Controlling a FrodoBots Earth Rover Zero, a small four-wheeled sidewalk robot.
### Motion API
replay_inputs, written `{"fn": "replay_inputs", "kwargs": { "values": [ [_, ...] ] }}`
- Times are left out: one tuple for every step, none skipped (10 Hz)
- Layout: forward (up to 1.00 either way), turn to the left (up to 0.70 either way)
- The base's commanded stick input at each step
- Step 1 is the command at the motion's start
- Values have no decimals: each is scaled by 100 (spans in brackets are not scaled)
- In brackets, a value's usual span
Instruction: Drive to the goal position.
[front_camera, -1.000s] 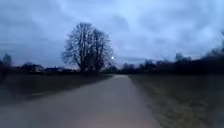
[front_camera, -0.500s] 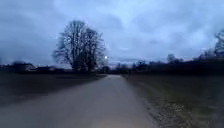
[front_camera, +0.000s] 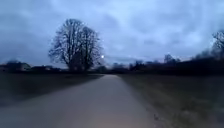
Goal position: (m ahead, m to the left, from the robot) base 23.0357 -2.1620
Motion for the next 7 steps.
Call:
{"fn": "replay_inputs", "kwargs": {
  "values": [
    [100,4],
    [100,4],
    [100,44],
    [100,44],
    [100,44],
    [100,44],
    [100,44]
  ]
}}
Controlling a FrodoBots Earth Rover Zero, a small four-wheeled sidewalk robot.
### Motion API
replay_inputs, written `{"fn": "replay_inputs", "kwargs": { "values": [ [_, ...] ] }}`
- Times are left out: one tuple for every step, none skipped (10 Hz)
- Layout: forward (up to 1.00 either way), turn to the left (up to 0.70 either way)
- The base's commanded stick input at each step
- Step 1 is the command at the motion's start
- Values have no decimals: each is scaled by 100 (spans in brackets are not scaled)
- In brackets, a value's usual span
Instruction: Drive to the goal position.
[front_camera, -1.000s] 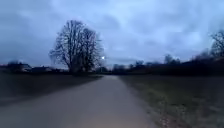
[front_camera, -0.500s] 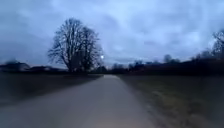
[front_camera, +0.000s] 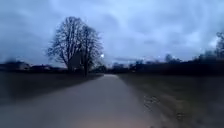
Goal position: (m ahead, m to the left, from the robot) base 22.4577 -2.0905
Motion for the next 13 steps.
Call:
{"fn": "replay_inputs", "kwargs": {
  "values": [
    [100,35],
    [100,9],
    [100,4],
    [100,4],
    [100,4],
    [100,4],
    [100,4],
    [100,4],
    [100,4],
    [100,4],
    [100,4],
    [100,4],
    [100,-25]
  ]
}}
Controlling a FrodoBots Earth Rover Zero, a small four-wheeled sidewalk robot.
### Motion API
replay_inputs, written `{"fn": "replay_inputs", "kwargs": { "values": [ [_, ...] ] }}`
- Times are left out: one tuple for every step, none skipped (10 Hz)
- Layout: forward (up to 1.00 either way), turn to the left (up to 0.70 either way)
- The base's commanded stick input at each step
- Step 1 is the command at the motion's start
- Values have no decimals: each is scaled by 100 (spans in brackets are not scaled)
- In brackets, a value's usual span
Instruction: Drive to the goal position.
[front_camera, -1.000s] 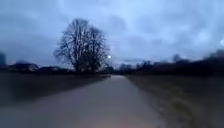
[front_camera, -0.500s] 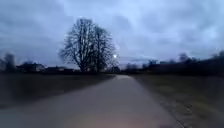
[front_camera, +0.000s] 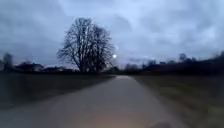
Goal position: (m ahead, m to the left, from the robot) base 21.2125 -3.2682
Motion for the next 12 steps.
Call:
{"fn": "replay_inputs", "kwargs": {
  "values": [
    [100,-36],
    [100,-26],
    [100,4],
    [100,4],
    [100,4],
    [100,4],
    [100,4],
    [100,4],
    [100,-22],
    [100,-28],
    [100,-14],
    [100,0]
  ]
}}
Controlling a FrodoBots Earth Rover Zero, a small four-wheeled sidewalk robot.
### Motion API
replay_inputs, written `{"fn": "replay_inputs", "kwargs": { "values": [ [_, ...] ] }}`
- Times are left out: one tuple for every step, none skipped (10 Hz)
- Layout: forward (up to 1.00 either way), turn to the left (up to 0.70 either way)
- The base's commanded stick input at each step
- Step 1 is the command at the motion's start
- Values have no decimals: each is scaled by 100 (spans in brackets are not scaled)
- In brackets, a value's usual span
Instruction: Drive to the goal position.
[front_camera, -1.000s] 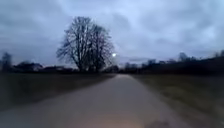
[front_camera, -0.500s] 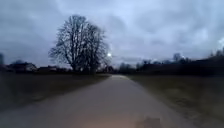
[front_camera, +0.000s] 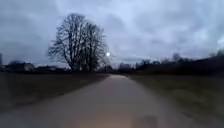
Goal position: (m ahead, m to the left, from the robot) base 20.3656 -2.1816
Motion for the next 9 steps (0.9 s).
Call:
{"fn": "replay_inputs", "kwargs": {
  "values": [
    [100,4],
    [100,4],
    [100,4],
    [100,4],
    [100,4],
    [100,4],
    [100,4],
    [100,4],
    [100,4]
  ]
}}
